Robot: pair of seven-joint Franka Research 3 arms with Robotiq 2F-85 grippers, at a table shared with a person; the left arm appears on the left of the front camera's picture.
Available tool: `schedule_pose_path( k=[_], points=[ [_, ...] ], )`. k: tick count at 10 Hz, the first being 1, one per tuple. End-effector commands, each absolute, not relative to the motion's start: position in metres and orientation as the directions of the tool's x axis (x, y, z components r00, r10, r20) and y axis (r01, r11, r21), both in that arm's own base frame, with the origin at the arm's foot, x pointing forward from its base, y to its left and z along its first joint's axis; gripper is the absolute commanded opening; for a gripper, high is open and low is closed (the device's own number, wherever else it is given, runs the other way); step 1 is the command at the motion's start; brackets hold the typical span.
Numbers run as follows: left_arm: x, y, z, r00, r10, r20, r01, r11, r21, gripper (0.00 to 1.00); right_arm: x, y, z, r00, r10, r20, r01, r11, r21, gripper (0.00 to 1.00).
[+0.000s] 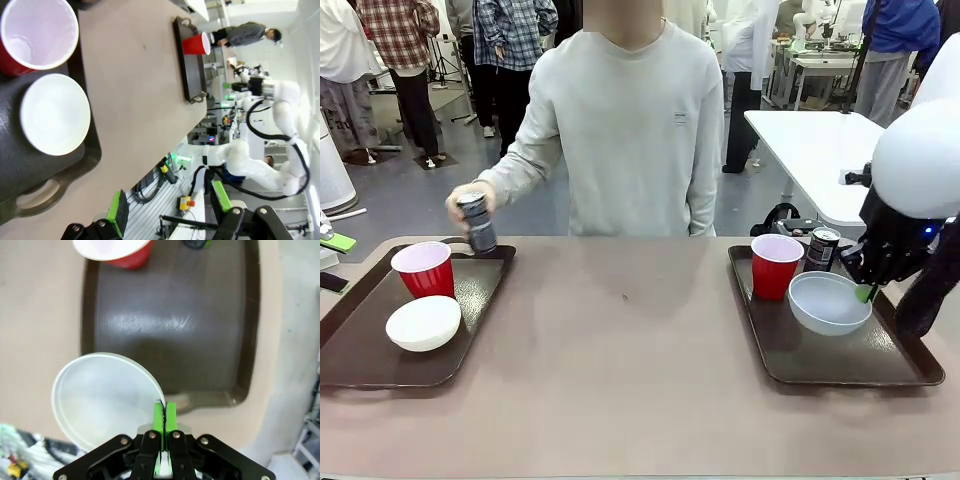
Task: Prepare tableware on both trays.
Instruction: Pick up a Picnic Bowl from the table and place it on a Handle tray.
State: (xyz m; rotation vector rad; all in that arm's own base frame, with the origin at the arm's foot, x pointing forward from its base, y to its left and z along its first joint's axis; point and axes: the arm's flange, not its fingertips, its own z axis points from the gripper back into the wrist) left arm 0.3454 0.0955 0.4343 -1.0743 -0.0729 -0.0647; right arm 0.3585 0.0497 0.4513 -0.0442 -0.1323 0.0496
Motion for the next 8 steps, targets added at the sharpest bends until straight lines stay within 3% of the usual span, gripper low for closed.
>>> schedule_pose_path(
  k=[1, 8],
  points=[
    [0.344, 0.097, 0.435, 0.995, -0.017, 0.102, 0.099, 0.460, -0.882, 0.87, 0.369, 0.049, 0.413, 0.990, 0.073, 0.120, -0.062, 0.994, -0.089, 0.02],
    [0.344, 0.097, 0.435, 0.995, -0.017, 0.102, 0.099, 0.460, -0.882, 0.87, 0.392, 0.035, 0.371, 0.989, 0.129, 0.076, -0.124, 0.990, -0.069, 0.02]
  ],
)
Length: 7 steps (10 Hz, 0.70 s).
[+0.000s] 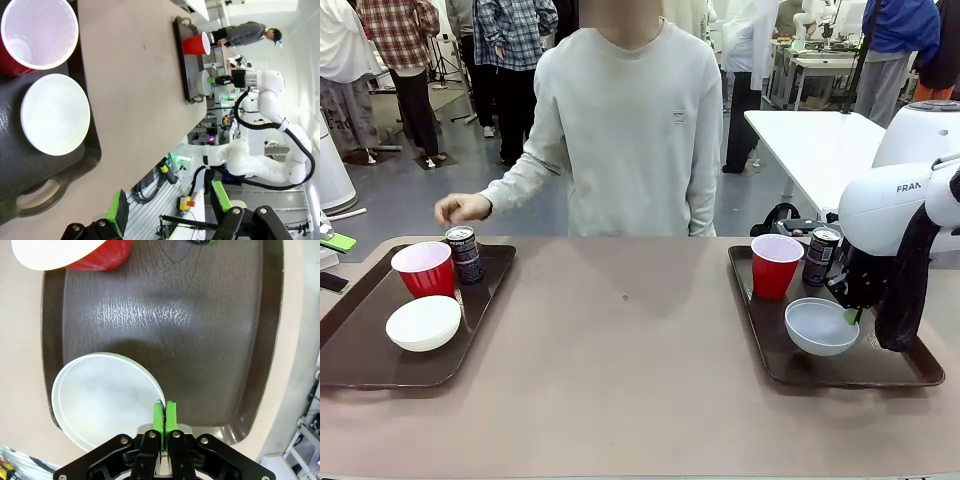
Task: Prepare tableware on both trays.
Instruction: Pick up a Picnic Bowl from the table and place it on a Handle tray.
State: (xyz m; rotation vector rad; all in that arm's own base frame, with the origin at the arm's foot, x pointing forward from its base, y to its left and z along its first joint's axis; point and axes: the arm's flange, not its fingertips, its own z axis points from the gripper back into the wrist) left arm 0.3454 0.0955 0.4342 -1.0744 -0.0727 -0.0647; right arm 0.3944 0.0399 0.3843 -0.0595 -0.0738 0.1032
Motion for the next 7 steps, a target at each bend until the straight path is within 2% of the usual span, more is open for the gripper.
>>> schedule_pose_path(
  k=[1, 2, 3, 4, 5, 6, 7],
  points=[
    [0.344, 0.097, 0.435, 0.995, -0.017, 0.102, 0.099, 0.460, -0.882, 0.87, 0.394, 0.036, 0.367, 0.989, 0.134, 0.064, -0.129, 0.989, -0.075, 0.02],
    [0.344, 0.097, 0.435, 0.995, -0.017, 0.102, 0.099, 0.460, -0.882, 0.87, 0.395, 0.038, 0.363, 0.989, 0.141, 0.051, -0.137, 0.987, -0.082, 0.02],
    [0.344, 0.097, 0.435, 0.995, -0.017, 0.102, 0.099, 0.460, -0.882, 0.87, 0.396, 0.039, 0.362, 0.987, 0.156, 0.034, -0.152, 0.984, -0.091, 0.13],
    [0.344, 0.097, 0.435, 0.995, -0.017, 0.102, 0.099, 0.460, -0.882, 0.87, 0.397, 0.041, 0.364, 0.986, 0.163, 0.034, -0.159, 0.983, -0.092, 0.62],
    [0.344, 0.097, 0.435, 0.995, -0.017, 0.102, 0.099, 0.460, -0.882, 0.87, 0.395, 0.043, 0.371, 0.984, 0.171, 0.046, -0.167, 0.983, -0.081, 0.72],
    [0.344, 0.097, 0.435, 0.995, -0.017, 0.102, 0.099, 0.460, -0.882, 0.87, 0.391, 0.045, 0.381, 0.986, 0.159, 0.050, -0.155, 0.985, -0.080, 1.00],
    [0.344, 0.097, 0.435, 0.995, -0.017, 0.102, 0.099, 0.460, -0.882, 0.87, 0.384, 0.046, 0.398, 0.983, 0.168, 0.071, -0.163, 0.984, -0.073, 0.92]
  ],
)
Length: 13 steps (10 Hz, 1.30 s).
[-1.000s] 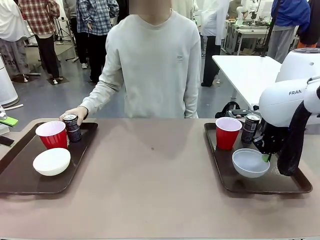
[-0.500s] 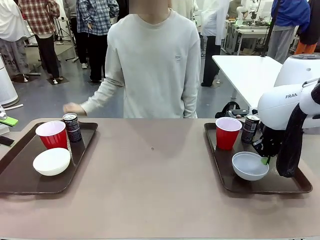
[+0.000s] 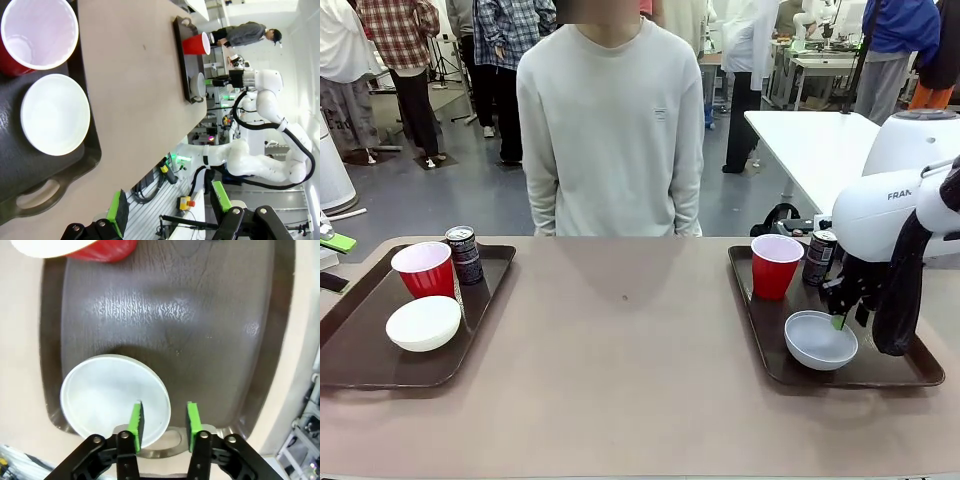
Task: Prepare tableware on both trays.
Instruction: Pick up a Picnic Bowl from the table and place it on a Handle tray.
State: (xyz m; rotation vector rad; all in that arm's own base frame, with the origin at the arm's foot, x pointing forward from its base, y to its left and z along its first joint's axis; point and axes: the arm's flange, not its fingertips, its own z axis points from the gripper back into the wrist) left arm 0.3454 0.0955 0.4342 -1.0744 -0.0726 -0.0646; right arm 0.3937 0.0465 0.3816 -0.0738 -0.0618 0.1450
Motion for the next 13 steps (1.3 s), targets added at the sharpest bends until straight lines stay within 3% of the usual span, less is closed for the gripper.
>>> schedule_pose_path(
  k=[1, 3, 4, 6, 7, 8, 9, 13],
  points=[
    [0.344, 0.097, 0.435, 0.995, -0.017, 0.102, 0.099, 0.460, -0.882, 0.87, 0.376, 0.046, 0.416, 0.985, 0.157, 0.074, -0.151, 0.986, -0.077, 1.00],
    [0.344, 0.097, 0.435, 0.995, -0.017, 0.102, 0.099, 0.460, -0.882, 0.87, 0.349, 0.045, 0.456, 0.979, 0.177, 0.097, -0.173, 0.984, -0.049, 1.00],
    [0.344, 0.097, 0.435, 0.995, -0.017, 0.102, 0.099, 0.460, -0.882, 0.87, 0.335, 0.045, 0.472, 0.977, 0.187, 0.106, -0.186, 0.982, -0.022, 0.77],
    [0.344, 0.097, 0.435, 0.995, -0.017, 0.102, 0.099, 0.460, -0.882, 0.87, 0.308, 0.044, 0.497, 0.969, 0.215, 0.120, -0.222, 0.973, 0.055, 0.97],
    [0.344, 0.097, 0.435, 0.995, -0.017, 0.102, 0.099, 0.460, -0.882, 0.87, 0.296, 0.045, 0.507, 0.963, 0.236, 0.133, -0.249, 0.964, 0.095, 1.00],
    [0.344, 0.097, 0.435, 0.995, -0.017, 0.102, 0.099, 0.460, -0.882, 0.87, 0.284, 0.046, 0.515, 0.985, 0.157, 0.077, -0.165, 0.981, 0.102, 1.00],
    [0.344, 0.097, 0.435, 0.995, -0.017, 0.102, 0.099, 0.460, -0.882, 0.87, 0.307, 0.049, 0.505, 0.970, 0.203, 0.133, -0.209, 0.977, 0.034, 1.00],
    [0.344, 0.097, 0.435, 0.995, -0.017, 0.102, 0.099, 0.460, -0.882, 0.87, 0.307, 0.049, 0.505, 0.970, 0.203, 0.133, -0.209, 0.977, 0.034, 1.00]
  ],
)
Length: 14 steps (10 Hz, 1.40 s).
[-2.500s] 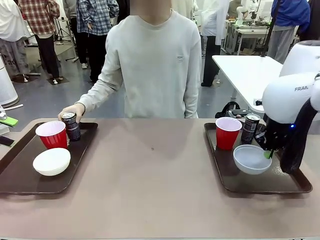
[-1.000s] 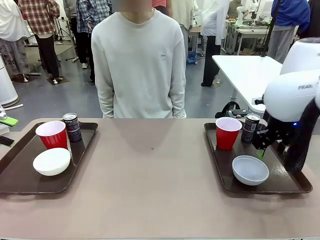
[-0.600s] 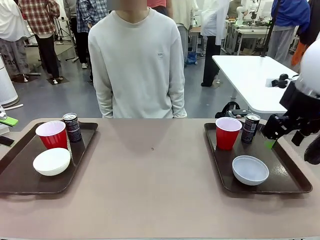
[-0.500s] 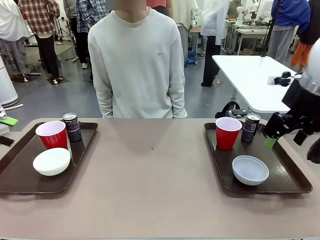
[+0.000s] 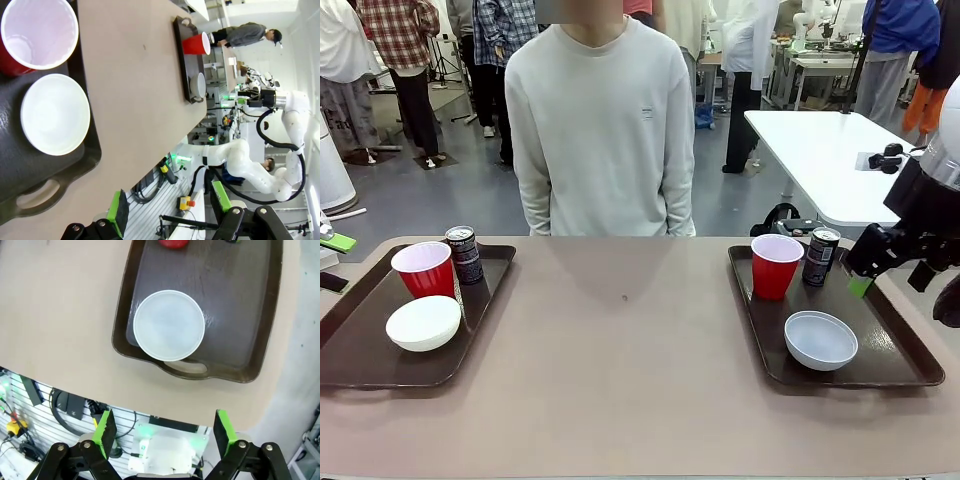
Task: Prepare tableware on both trays.
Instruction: Pick up a Picnic Bowl from the table and place it on a Handle tray.
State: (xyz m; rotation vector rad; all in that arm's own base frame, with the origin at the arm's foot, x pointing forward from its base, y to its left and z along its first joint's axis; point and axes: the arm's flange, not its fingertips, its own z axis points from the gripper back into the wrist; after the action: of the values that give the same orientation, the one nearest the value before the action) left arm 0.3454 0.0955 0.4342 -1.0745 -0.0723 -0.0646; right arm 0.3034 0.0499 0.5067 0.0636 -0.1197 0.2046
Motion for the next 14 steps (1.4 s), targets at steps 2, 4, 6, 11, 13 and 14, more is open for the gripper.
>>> schedule_pose_path(
  k=[2, 4, 6, 11, 13, 14],
  points=[
    [0.344, 0.097, 0.435, 0.995, -0.017, 0.102, 0.099, 0.460, -0.882, 0.87, 0.307, 0.049, 0.505, 0.970, 0.203, 0.133, -0.209, 0.977, 0.034, 1.00],
    [0.344, 0.097, 0.435, 0.995, -0.017, 0.102, 0.099, 0.460, -0.882, 0.87, 0.307, 0.049, 0.505, 0.970, 0.203, 0.133, -0.209, 0.977, 0.034, 1.00],
    [0.344, 0.097, 0.435, 0.995, -0.017, 0.102, 0.099, 0.460, -0.882, 0.87, 0.307, 0.049, 0.505, 0.970, 0.203, 0.133, -0.209, 0.977, 0.034, 1.00],
    [0.344, 0.097, 0.435, 0.995, -0.017, 0.102, 0.099, 0.460, -0.882, 0.87, 0.248, -0.007, 0.469, 0.992, 0.122, 0.017, -0.089, 0.617, 0.782, 1.00],
    [0.338, 0.117, 0.461, 0.985, 0.014, 0.169, 0.145, 0.441, -0.885, 0.87, 0.218, -0.026, 0.454, 0.999, 0.037, 0.036, -0.050, 0.529, 0.847, 1.00],
    [0.331, 0.137, 0.473, 0.981, 0.037, 0.190, 0.163, 0.377, -0.912, 0.87, 0.208, -0.036, 0.452, 0.999, -0.013, 0.037, -0.025, 0.503, 0.864, 1.00]
  ],
)
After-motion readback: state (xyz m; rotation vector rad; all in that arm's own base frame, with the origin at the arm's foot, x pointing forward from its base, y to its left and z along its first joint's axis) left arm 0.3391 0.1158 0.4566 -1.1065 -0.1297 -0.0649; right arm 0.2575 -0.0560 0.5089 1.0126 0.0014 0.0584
